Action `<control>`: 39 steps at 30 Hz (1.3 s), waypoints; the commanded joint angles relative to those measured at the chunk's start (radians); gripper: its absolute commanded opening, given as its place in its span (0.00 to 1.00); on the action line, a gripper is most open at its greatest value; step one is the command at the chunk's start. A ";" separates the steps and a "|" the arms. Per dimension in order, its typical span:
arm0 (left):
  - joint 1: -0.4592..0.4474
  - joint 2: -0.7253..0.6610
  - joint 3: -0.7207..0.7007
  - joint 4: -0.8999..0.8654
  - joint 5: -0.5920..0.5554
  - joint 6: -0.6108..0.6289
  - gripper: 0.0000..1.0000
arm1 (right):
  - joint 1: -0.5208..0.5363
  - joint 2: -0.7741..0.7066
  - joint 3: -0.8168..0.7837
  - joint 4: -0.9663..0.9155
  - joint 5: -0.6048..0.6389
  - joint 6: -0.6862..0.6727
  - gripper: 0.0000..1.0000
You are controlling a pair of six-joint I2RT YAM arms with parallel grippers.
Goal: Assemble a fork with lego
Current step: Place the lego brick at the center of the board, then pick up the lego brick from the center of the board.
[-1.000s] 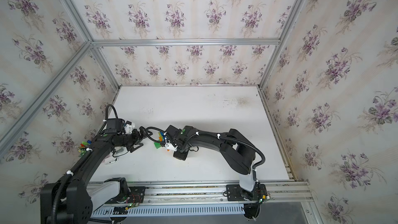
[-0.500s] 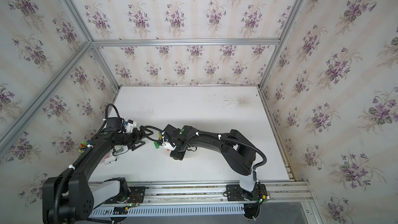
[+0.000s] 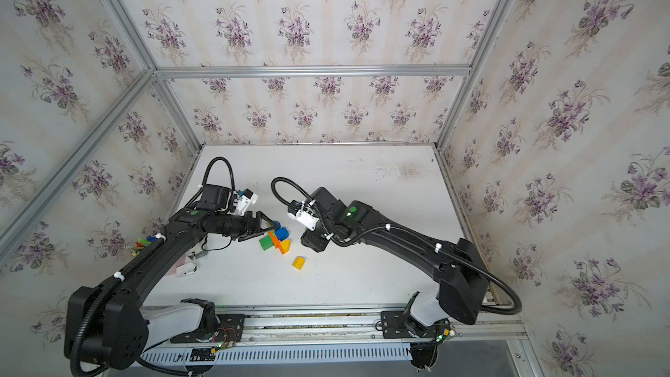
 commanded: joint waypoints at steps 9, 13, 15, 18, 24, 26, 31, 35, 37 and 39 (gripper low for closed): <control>-0.251 0.113 0.203 -0.250 -0.059 0.640 0.89 | -0.279 -0.260 -0.209 0.106 -0.021 0.212 0.64; -0.264 0.070 0.166 -0.225 -0.091 0.832 0.94 | -0.330 -0.299 -0.254 0.132 -0.071 0.218 0.66; -0.278 0.083 0.158 -0.236 -0.162 0.920 0.95 | -0.339 -0.305 -0.264 0.137 -0.086 0.219 0.67; -0.333 0.109 0.125 -0.186 -0.262 1.025 0.94 | -0.340 -0.308 -0.281 0.147 -0.116 0.219 0.69; -0.429 0.289 0.166 -0.197 -0.473 1.199 0.86 | -0.339 -0.313 -0.323 0.159 -0.143 0.213 0.70; -0.435 0.310 0.170 -0.174 -0.484 1.230 0.84 | -0.376 -0.320 -0.333 0.156 -0.156 0.211 0.70; -0.469 0.344 0.174 -0.125 -0.484 1.301 0.85 | -0.386 -0.338 -0.363 0.164 -0.161 0.213 0.72; -0.513 0.361 0.172 -0.116 -0.462 1.309 0.80 | -0.390 -0.328 -0.364 0.154 -0.161 0.207 0.73; -0.527 0.359 0.155 -0.103 -0.462 1.309 0.79 | -0.392 -0.327 -0.367 0.157 -0.164 0.206 0.74; -0.536 0.357 0.141 -0.095 -0.452 1.313 0.79 | -0.393 -0.324 -0.370 0.163 -0.171 0.209 0.74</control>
